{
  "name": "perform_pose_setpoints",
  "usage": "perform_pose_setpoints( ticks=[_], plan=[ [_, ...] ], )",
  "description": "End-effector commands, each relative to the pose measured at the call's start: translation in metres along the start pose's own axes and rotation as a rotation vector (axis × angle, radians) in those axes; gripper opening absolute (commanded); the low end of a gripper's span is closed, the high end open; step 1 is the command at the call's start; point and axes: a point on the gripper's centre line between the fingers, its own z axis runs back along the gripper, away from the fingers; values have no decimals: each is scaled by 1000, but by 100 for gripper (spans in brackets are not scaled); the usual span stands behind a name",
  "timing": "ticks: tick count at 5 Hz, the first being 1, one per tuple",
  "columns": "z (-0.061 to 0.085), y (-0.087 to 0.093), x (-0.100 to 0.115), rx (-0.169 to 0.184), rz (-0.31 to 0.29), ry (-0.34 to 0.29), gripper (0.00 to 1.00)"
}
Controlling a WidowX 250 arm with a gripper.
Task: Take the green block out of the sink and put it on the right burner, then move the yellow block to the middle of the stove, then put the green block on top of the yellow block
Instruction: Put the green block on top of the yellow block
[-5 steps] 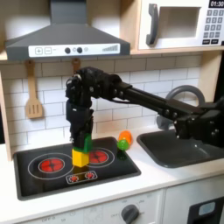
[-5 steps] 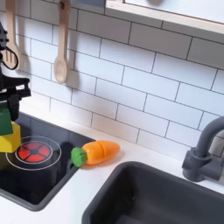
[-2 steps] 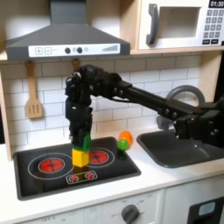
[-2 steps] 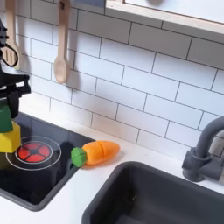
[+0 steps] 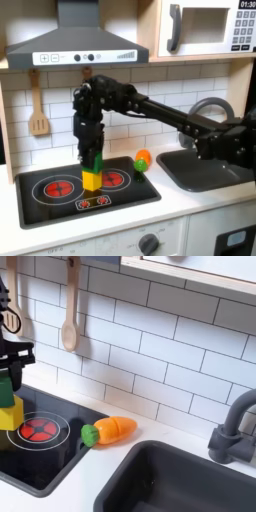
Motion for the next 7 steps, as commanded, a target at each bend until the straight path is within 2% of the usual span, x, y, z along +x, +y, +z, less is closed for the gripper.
perform_pose_setpoints(
  ticks=[1,3,5,7],
  plan=[
    [-1,0,-2,3,-3,-1,0],
    [-7,3,-3,9,-9,-1,0],
    [-6,4,-8,8,-18,-11,0],
    [-6,6,-6,21,3,-23,100]
  ],
)
